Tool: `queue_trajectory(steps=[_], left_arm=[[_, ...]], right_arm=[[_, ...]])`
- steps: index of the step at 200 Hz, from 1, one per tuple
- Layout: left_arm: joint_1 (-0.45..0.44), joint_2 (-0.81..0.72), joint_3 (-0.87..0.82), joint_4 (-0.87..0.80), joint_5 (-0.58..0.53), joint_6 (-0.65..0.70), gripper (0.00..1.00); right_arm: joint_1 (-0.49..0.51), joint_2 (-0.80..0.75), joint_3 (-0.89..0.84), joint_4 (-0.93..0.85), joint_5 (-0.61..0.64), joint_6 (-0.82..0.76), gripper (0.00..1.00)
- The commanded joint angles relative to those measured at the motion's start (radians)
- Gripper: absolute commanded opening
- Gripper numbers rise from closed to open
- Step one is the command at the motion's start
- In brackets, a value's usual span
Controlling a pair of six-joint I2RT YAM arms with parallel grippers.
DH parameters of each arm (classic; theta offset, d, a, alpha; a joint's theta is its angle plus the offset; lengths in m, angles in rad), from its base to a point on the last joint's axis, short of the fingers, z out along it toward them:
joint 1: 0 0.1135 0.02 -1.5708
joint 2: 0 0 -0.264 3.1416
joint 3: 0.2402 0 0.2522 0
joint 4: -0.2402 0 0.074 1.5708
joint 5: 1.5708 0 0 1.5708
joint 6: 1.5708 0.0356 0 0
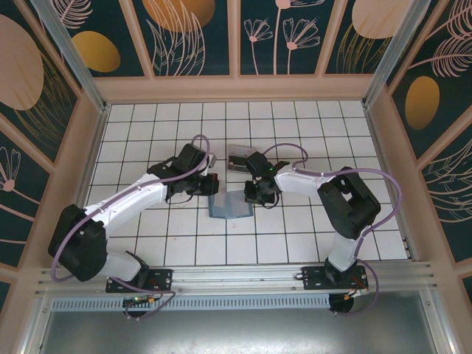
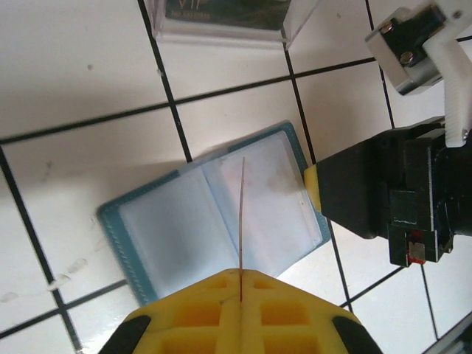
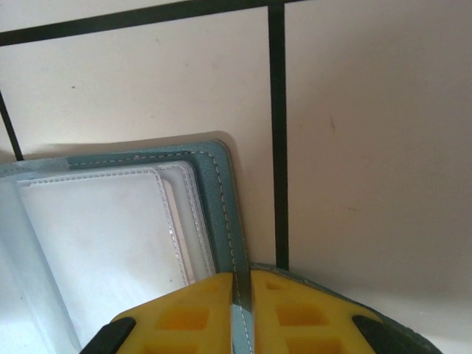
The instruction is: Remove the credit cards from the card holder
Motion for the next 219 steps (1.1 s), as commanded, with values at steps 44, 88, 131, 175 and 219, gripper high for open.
queue_trajectory(steps=[44, 88, 131, 175, 219], left_arm=[[0.003, 0.034, 0.123, -0.075, -0.097, 0.182, 0.00], [0.005, 0.103, 0.213, -0.071, -0.123, 0.265, 0.00], [0.003, 0.198, 0.306, -0.061, -0.104, 0.404, 0.00], [0.004, 0.319, 0.438, -0.089, -0.064, 0.565, 0.00], [0.003, 0.402, 0.589, -0.179, 0.004, 0.841, 0.00]], right_arm=[[0.008, -0.052, 0.014, -0.073, 0.044, 0.009, 0.14], [0.008, -0.082, 0.008, -0.066, 0.042, 0.015, 0.22], [0.007, -0.130, 0.007, -0.081, 0.059, 0.020, 0.27], [-0.013, -0.204, -0.009, -0.104, 0.101, 0.033, 0.29], [-0.080, -0.313, -0.071, -0.119, 0.125, 0.035, 0.29]])
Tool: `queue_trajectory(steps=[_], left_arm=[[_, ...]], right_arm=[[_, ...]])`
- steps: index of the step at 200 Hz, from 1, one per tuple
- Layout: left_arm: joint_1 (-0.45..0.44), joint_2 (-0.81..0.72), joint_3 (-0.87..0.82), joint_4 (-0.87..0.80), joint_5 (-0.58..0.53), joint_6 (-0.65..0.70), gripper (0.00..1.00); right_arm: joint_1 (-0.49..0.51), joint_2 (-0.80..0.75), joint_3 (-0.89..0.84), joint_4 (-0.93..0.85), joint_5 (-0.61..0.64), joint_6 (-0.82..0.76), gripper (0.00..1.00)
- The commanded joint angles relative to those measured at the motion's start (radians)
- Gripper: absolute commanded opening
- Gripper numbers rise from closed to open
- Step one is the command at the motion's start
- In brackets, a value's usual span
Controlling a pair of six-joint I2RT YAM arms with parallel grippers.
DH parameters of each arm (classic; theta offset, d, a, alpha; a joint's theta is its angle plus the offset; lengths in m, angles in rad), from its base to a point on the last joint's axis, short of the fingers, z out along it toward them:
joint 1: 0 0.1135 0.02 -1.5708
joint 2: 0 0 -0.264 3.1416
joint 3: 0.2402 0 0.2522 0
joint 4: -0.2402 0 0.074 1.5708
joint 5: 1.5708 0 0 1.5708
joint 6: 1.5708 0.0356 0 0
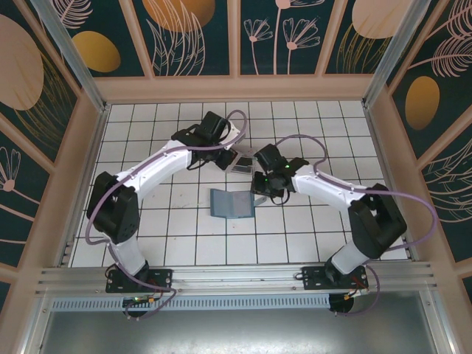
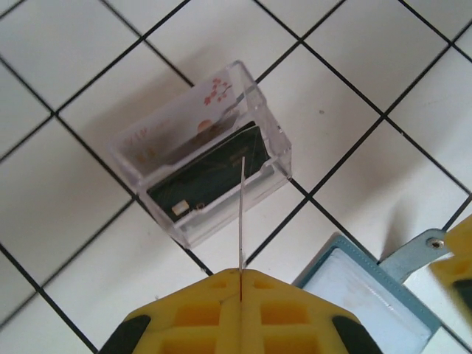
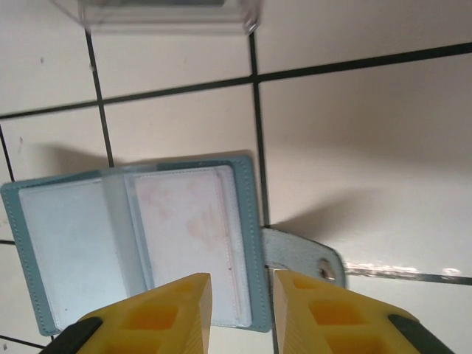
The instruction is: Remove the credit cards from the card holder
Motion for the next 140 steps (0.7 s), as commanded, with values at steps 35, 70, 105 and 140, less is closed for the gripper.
queue_trajectory(steps=[35, 70, 105, 140], left_arm=[[0.003, 0.100, 0.207, -0.204, 0.036, 0.495, 0.00], [0.002, 0.165, 0.279, -0.237, -0.048, 0.712, 0.00], [0.003, 0.265, 0.433, -0.342, -0.044, 0.837, 0.00], [0.002, 0.332, 0.527, -0.386, -0.076, 0.909, 0.00]], right_arm=[[-0.099, -0.145, -0.078, -0.069, 0.055, -0.009, 0.30], [-0.127, -0.195, -0.105, -0.082, 0.056, -0.014, 0.30], [-0.127, -0.226, -0.128, -0.086, 0.055, -0.008, 0.30], [-0.160, -0.243, -0.151, -0.082, 0.053, 0.001, 0.30]])
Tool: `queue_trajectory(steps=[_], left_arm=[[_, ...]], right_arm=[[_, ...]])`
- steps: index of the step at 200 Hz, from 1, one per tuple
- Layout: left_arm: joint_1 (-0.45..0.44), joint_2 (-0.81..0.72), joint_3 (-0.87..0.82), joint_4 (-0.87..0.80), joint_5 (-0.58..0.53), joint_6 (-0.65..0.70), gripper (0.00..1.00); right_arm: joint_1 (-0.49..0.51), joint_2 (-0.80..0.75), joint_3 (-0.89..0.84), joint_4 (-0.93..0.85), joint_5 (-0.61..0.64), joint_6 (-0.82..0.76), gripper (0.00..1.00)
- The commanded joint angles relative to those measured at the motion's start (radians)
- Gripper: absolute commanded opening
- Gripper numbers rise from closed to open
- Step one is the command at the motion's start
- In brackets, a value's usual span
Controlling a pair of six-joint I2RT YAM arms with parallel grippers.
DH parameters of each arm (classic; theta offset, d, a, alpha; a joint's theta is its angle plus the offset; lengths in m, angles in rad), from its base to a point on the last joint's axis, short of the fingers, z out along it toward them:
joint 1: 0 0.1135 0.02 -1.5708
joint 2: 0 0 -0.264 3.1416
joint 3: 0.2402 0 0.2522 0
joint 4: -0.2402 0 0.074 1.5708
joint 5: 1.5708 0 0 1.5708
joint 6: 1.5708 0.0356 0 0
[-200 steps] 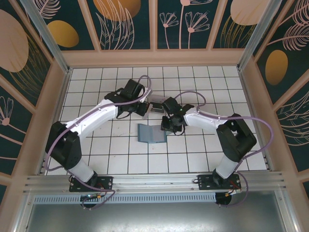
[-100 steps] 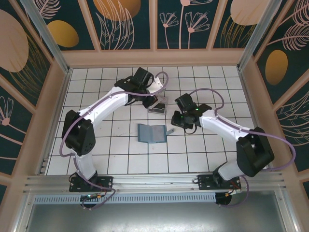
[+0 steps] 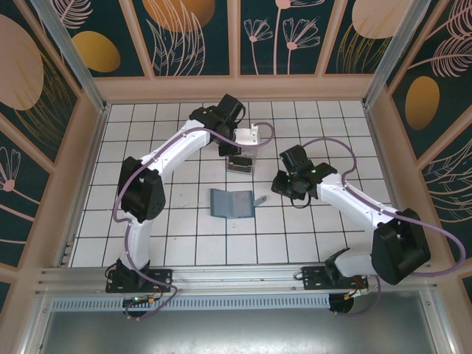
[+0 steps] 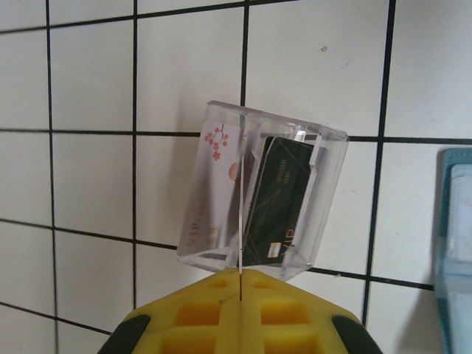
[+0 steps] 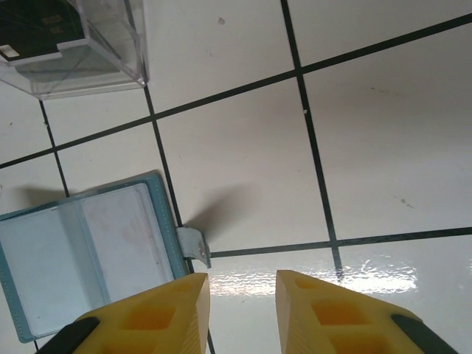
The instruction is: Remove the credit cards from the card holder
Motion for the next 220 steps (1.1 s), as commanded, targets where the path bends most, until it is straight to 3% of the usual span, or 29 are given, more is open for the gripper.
queue_trajectory(steps=[1, 113, 220], left_arm=[[0.002, 0.031, 0.055, -0.075, -0.032, 0.114, 0.00], [0.003, 0.129, 0.232, -0.124, 0.046, 0.235, 0.00], [-0.014, 0.203, 0.238, -0.118, 0.018, 0.230, 0.00]], right_arm=[[-0.023, -0.031, -0.027, -0.022, 0.024, 0.002, 0.30], [-0.044, -0.070, -0.045, -0.042, 0.033, 0.017, 0.31], [-0.048, -0.077, -0.062, -0.043, 0.030, 0.020, 0.32]])
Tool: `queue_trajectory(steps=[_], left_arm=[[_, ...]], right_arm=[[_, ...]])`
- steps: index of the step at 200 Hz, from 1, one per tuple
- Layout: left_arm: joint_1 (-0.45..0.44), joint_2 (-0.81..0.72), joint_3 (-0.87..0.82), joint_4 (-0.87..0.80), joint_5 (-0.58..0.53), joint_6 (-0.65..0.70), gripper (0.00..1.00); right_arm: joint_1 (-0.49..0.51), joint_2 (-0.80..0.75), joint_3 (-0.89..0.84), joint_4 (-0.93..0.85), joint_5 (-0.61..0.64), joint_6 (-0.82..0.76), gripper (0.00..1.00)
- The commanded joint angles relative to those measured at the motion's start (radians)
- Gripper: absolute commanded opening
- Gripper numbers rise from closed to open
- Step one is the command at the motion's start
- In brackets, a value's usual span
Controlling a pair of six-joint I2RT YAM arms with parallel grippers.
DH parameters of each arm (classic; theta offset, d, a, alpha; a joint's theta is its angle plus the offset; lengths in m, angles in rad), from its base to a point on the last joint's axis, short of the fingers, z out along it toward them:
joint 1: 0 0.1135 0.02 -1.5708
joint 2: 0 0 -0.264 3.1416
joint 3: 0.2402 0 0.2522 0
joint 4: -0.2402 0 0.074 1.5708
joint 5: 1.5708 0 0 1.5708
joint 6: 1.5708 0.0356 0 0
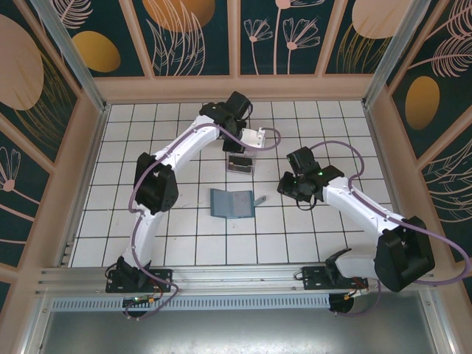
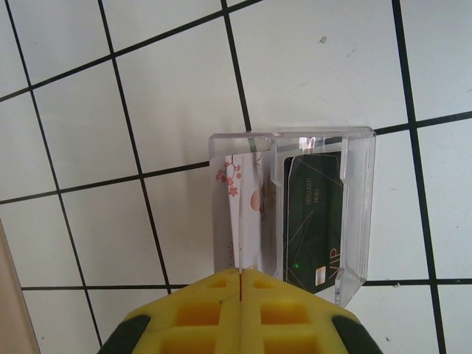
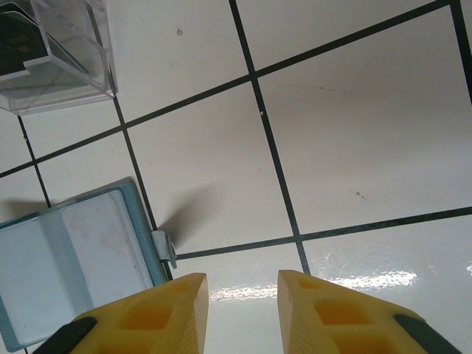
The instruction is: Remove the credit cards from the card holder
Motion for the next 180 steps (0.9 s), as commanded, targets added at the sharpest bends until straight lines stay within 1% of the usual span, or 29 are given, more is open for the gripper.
queue_trajectory(steps=[1, 62, 76, 97, 117, 147, 156, 180], left_arm=[[-0.009, 0.034, 0.024, -0.027, 0.000, 0.018, 0.00], [-0.016, 0.070, 0.012, -0.012, -0.035, 0.015, 0.00], [-0.017, 0.076, 0.013, 0.000, -0.048, 0.010, 0.03], [-0.021, 0.082, 0.006, 0.027, -0.068, 0.007, 0.15], [-0.023, 0.091, 0.001, 0.054, -0.095, 0.003, 0.22], [-0.025, 0.096, 0.000, 0.088, -0.126, 0.001, 0.25], [-0.027, 0.097, 0.000, 0.121, -0.126, 0.001, 0.26], [-0.029, 0.103, 0.000, 0.131, -0.128, 0.005, 0.28]], right_arm=[[-0.009, -0.023, -0.025, -0.024, 0.026, 0.016, 0.32], [-0.013, -0.024, -0.032, -0.018, 0.019, 0.015, 0.32], [-0.013, -0.026, -0.035, -0.019, 0.020, 0.015, 0.32], [-0.016, -0.029, -0.036, -0.022, 0.020, 0.012, 0.32], [-0.020, -0.034, -0.036, -0.025, 0.020, 0.011, 0.32], [-0.027, -0.038, -0.038, -0.026, 0.020, 0.004, 0.32], [-0.029, -0.038, -0.036, -0.027, 0.019, 0.002, 0.32], [-0.032, -0.040, -0.038, -0.028, 0.017, 0.000, 0.32]])
